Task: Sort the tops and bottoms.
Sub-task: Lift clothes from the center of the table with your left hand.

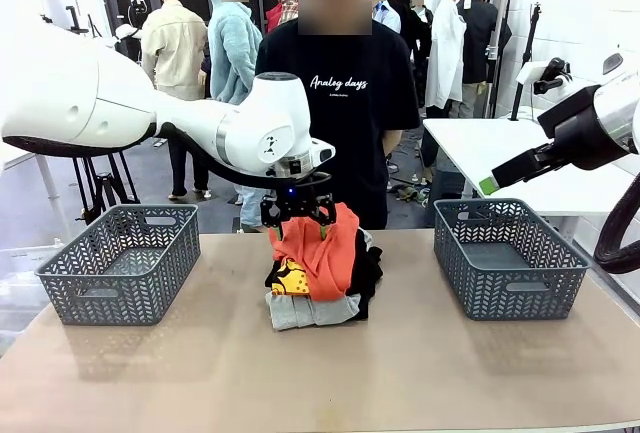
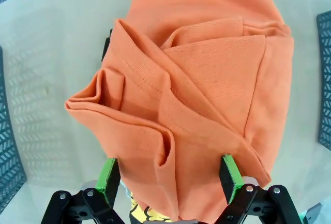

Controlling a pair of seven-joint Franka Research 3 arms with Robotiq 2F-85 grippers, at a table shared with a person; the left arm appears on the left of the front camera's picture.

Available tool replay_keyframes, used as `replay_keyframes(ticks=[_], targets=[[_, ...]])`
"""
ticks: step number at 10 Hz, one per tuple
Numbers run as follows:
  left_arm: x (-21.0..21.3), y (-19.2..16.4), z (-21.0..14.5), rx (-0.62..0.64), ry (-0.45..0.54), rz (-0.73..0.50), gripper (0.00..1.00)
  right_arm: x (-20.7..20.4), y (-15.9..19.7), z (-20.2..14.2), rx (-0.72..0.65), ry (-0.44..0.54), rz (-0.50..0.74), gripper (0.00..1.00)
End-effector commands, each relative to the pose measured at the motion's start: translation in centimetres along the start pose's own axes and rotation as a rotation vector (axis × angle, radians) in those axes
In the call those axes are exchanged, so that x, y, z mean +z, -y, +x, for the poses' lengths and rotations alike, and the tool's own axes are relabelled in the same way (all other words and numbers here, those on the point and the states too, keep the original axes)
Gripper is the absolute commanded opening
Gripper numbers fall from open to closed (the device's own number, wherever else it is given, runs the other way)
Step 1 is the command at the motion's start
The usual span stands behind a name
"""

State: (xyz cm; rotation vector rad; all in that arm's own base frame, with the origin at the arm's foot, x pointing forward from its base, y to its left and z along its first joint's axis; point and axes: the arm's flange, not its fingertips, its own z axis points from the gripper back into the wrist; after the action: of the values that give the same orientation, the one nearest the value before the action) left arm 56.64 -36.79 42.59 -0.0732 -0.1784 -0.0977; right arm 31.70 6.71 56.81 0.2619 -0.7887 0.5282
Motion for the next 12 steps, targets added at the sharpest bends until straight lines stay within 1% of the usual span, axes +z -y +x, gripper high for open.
replay_keyframes(ticks=[1, 3, 5, 6, 11, 12], targets=[[0.1, 0.2, 0.7, 0.037, -0.005, -0.036, 0.86, -0.2, -0.1, 0.1, -0.013, 0.012, 0.019, 1.00], [0.0, 0.4, 0.5, 0.070, -0.048, -0.028, 0.50, -0.2, -0.1, 0.1, -0.013, 0.012, 0.019, 1.00], [0.2, 0.6, 0.6, 0.081, -0.058, -0.015, 0.14, -0.2, -0.1, 0.1, -0.013, 0.012, 0.019, 1.00], [0.0, 0.5, 0.7, 0.094, -0.077, -0.004, 0.00, -0.2, -0.1, 0.1, -0.013, 0.012, 0.019, 1.00], [0.0, 0.3, 0.5, 0.122, -0.090, 0.001, 0.00, -0.2, -0.1, 0.1, -0.013, 0.012, 0.019, 1.00], [0.2, -0.7, 0.3, 0.117, -0.121, -0.011, 0.00, -0.2, -0.1, 0.1, -0.013, 0.012, 0.019, 1.00]])
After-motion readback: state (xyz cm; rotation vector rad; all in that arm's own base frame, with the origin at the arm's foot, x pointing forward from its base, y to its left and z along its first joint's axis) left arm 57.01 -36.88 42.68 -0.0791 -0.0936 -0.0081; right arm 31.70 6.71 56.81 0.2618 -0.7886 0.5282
